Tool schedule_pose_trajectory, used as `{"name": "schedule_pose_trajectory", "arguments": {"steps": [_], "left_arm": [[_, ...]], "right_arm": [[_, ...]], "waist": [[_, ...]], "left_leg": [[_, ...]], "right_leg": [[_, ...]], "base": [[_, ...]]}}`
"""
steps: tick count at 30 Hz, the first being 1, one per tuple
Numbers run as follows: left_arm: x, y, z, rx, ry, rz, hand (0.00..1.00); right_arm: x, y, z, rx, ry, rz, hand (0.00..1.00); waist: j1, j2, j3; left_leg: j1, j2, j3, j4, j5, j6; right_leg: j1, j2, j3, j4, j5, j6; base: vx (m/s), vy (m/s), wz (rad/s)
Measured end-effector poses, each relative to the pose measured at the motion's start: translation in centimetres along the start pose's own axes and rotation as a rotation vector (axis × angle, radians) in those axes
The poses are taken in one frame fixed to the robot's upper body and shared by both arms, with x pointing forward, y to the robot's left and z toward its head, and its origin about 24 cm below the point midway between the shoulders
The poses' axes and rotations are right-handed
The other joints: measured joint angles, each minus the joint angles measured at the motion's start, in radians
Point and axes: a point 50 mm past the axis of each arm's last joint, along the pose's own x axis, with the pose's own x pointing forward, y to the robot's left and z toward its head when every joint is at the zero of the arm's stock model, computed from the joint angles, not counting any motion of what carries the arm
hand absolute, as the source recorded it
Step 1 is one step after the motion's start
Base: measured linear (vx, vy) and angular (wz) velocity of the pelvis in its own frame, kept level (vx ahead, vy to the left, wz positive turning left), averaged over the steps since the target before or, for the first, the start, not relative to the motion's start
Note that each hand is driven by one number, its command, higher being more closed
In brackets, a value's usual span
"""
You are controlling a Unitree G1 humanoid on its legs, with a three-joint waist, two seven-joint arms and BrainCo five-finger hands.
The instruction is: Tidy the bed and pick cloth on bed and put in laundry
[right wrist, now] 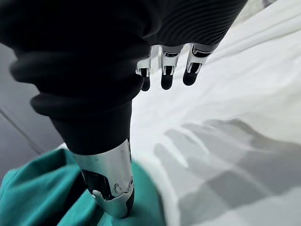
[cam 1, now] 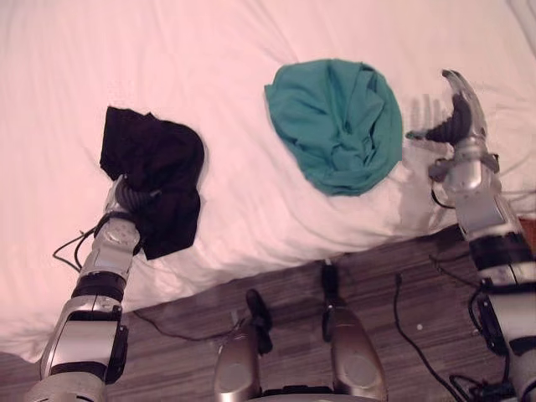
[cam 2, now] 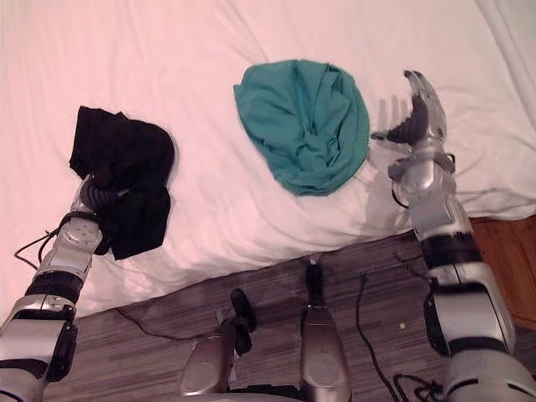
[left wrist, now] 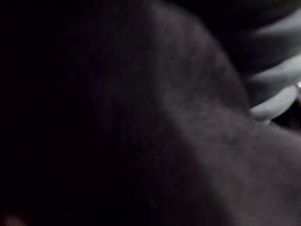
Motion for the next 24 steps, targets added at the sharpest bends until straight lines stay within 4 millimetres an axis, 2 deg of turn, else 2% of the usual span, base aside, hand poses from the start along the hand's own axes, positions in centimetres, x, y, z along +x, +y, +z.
{"name": "schedule_pose_trajectory", "arguments": {"steps": [1, 2, 3, 7, 8, 13, 16, 21, 24], "left_arm": [[0.1, -0.2, 0.5, -0.014, -0.021, -0.004, 1.0], [0.1, -1.0, 1.3, -0.061, -0.06, -0.018, 1.0], [0.0, -1.6, 1.7, -0.082, -0.08, -0.033, 1.0], [-0.5, -3.5, 2.3, -0.149, -0.118, -0.075, 1.0], [-0.8, -4.0, 2.3, -0.158, -0.118, -0.087, 1.0], [-1.5, -5.0, 1.8, -0.174, -0.113, -0.11, 1.0], [-1.8, -5.4, 1.4, -0.176, -0.102, -0.119, 1.0], [-2.5, -6.3, 0.8, -0.189, -0.093, -0.137, 1.0], [-3.3, -7.2, 0.0, -0.203, -0.08, -0.16, 1.0]], "right_arm": [[0.1, 0.3, -0.1, -0.01, 0.007, 0.027, 0.0], [0.1, 1.4, -0.3, -0.029, 0.021, 0.1, 0.0], [-0.1, 1.9, -0.4, -0.037, 0.024, 0.134, 0.0], [-0.1, 1.9, -0.6, -0.034, 0.029, 0.132, 0.0], [-0.3, 2.3, -0.4, -0.024, 0.023, 0.133, 1.0], [-2.2, 5.5, 2.5, 0.11, -0.092, 0.175, 1.0], [-3.0, 7.0, 2.9, 0.139, -0.099, 0.214, 1.0], [-3.7, 8.1, 2.6, 0.126, -0.113, 0.278, 1.0], [-4.9, 10.1, 2.5, 0.288, -0.092, 0.396, 1.0]], "waist": [[0.006, 0.002, 0.0], [0.026, 0.005, 0.0], [0.029, 0.007, 0.001], [0.027, 0.017, 0.003], [0.027, 0.017, 0.003], [0.028, 0.017, 0.003], [0.027, 0.017, 0.003], [0.026, 0.017, 0.001], [0.027, 0.012, -0.028]], "left_leg": [[-0.005, -0.003, -0.002, -0.005, 0.0, 0.001], [-0.006, -0.013, -0.008, -0.023, -0.003, 0.004], [-0.009, -0.019, -0.017, -0.03, -0.004, 0.007], [-0.014, -0.048, -0.04, -0.028, -0.01, 0.02], [-0.008, -0.052, -0.041, -0.028, -0.01, 0.021], [-0.007, -0.053, -0.041, -0.03, -0.008, 0.023], [-0.001, -0.053, -0.042, -0.031, -0.007, 0.024], [0.039, -0.053, -0.044, -0.055, -0.004, 0.026], [0.055, -0.053, -0.048, -0.066, -0.004, 0.026]], "right_leg": [[0.0, -0.002, -0.001, -0.015, 0.011, 0.003], [0.001, -0.007, -0.002, -0.041, 0.034, 0.008], [0.003, -0.013, -0.008, -0.051, 0.044, 0.013], [0.016, -0.044, -0.022, -0.065, 0.065, 0.027], [0.022, -0.05, -0.021, -0.065, 0.067, 0.028], [0.026, -0.047, -0.019, -0.081, 0.079, 0.026], [0.035, -0.046, -0.021, -0.086, 0.08, 0.026], [0.075, -0.045, -0.025, -0.104, 0.08, 0.027], [0.103, -0.044, -0.031, -0.131, 0.083, 0.031]], "base": [[-0.13, 0.064, 0.01], [-0.12, 0.068, 0.11], [-0.14, 0.094, 0.16], [-0.09, 0.11, 0.17], [-0.06, 0.069, 0.02], [-0.02, 0.022, -0.04], [0.01, 0.005, 0.0], [0.05, 0.015, 0.02], [0.05, 0.009, 0.06]]}}
